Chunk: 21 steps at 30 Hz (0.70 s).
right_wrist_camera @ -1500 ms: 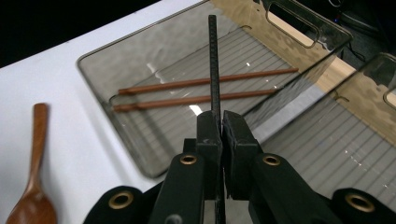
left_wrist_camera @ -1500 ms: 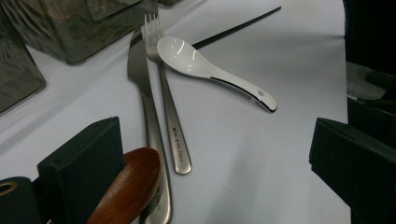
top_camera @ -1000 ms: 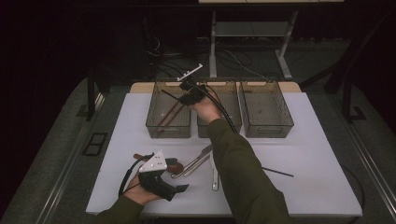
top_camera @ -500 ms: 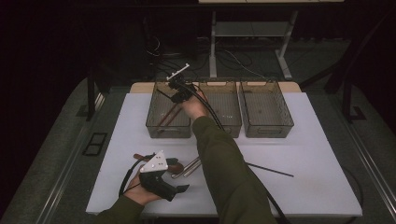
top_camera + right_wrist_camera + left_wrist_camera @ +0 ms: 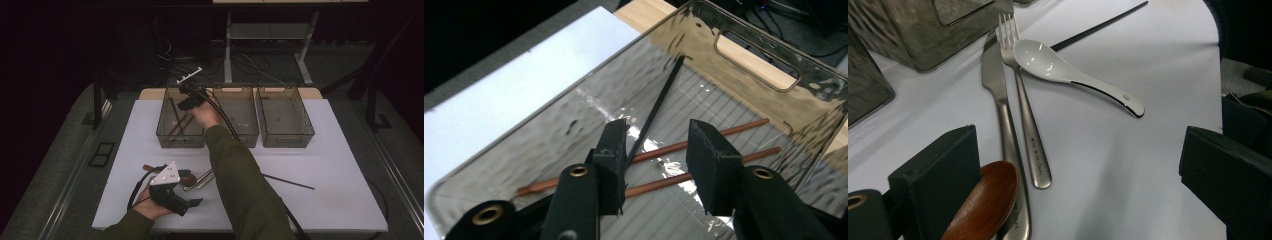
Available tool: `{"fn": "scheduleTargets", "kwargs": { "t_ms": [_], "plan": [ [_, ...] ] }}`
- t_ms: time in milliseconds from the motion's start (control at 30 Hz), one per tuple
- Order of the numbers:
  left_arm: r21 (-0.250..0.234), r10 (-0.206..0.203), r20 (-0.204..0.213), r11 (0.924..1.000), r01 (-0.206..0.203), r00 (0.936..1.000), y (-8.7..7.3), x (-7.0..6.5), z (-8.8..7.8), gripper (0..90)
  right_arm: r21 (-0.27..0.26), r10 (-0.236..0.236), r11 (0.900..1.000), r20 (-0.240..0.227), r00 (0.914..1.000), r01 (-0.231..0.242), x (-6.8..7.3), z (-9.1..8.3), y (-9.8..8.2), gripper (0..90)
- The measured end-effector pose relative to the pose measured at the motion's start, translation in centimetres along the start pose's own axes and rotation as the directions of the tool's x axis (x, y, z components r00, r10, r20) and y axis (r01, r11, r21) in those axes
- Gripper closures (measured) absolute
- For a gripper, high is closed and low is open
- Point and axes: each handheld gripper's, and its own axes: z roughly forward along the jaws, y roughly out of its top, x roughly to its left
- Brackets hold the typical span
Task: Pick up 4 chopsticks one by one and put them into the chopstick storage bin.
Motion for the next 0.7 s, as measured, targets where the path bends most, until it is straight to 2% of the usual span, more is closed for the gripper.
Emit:
{"fn": "scheduleTargets", "kwargs": {
  "t_ms": [33, 133, 267, 367, 533, 600, 700],
  "plan": [
    [0.0, 0.0, 0.0, 1.0, 0.0, 1.0, 0.0, 0.0, 0.0, 2.2, -0.005, 0.002, 1.0, 0.001, 1.0, -0.002, -0.1, -0.2, 0.0, 55.9],
    [-0.003, 0.0, 0.002, 1.0, 0.0, 1.0, 0.0, 0.0, 0.0, 2.2, -0.02, 0.014, 1.0, -0.034, 0.9993, -0.014, -0.4, -0.8, -0.3, 52.2],
    [-0.005, -0.002, 0.003, 1.0, 0.002, 1.0, 0.0, 0.0, 0.0, 2.2, -0.021, 0.014, 1.0, -0.048, 0.9988, -0.015, -1.0, -1.5, -0.8, 46.2],
    [-0.005, -0.002, 0.002, 1.0, 0.002, 1.0, 0.0, 0.0, 0.0, 2.2, -0.047, 0.01, 0.999, -0.054, 0.9985, -0.012, -1.5, -2.2, -1.2, 42.0],
    [-0.011, -0.005, 0.004, 0.9999, 0.005, 1.0, 0.0, 0.1, -0.1, 2.2, -0.084, -0.021, 0.996, -0.074, 0.997, 0.015, -1.9, -3.7, -2.0, 35.9],
    [-0.011, -0.006, 0.002, 0.9999, 0.006, 1.0, 0.0, 0.1, -0.1, 2.1, -0.09, -0.045, 0.995, -0.067, 0.9967, 0.039, -2.0, -4.3, -2.4, 33.9],
    [-0.008, -0.01, 0.003, 0.9999, 0.01, 0.9999, 0.0, 0.1, -0.1, 1.9, -0.107, -0.056, 0.993, -0.082, 0.995, 0.047, -2.2, -5.2, -3.0, 32.7]
  ]
}}
